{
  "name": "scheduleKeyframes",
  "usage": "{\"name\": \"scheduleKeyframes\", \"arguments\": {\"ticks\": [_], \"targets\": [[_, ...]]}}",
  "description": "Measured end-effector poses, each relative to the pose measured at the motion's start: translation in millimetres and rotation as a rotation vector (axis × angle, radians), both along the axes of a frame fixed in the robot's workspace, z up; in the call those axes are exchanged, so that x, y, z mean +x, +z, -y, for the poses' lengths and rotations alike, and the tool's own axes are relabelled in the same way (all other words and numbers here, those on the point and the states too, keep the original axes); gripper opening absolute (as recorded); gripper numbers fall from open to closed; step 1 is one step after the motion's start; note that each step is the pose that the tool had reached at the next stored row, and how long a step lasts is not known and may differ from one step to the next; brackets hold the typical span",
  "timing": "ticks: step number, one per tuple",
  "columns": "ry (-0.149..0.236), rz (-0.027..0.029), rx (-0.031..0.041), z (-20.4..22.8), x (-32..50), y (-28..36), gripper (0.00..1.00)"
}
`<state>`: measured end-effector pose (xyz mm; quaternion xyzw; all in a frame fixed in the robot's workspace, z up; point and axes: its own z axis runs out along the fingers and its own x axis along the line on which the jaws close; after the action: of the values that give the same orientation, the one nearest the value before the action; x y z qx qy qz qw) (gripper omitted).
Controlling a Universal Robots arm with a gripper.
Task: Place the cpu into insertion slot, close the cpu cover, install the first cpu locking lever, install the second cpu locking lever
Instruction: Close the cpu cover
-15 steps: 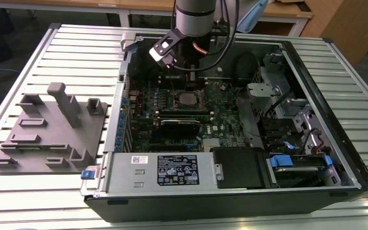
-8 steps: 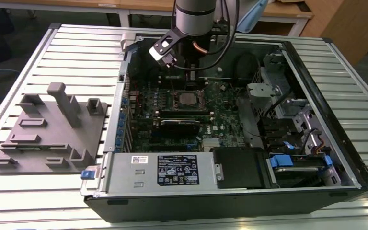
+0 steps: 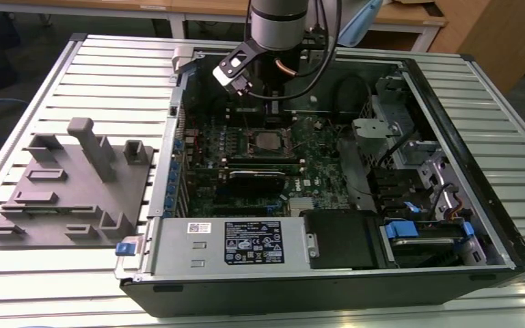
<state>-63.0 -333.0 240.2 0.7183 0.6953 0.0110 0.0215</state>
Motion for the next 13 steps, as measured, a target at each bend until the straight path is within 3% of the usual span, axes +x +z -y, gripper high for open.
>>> {"name": "scheduleKeyframes", "arguments": {"ticks": [13], "targets": [[0.0,-0.0001,-0.0001,0.0,0.0,2.7,0.1]]}}
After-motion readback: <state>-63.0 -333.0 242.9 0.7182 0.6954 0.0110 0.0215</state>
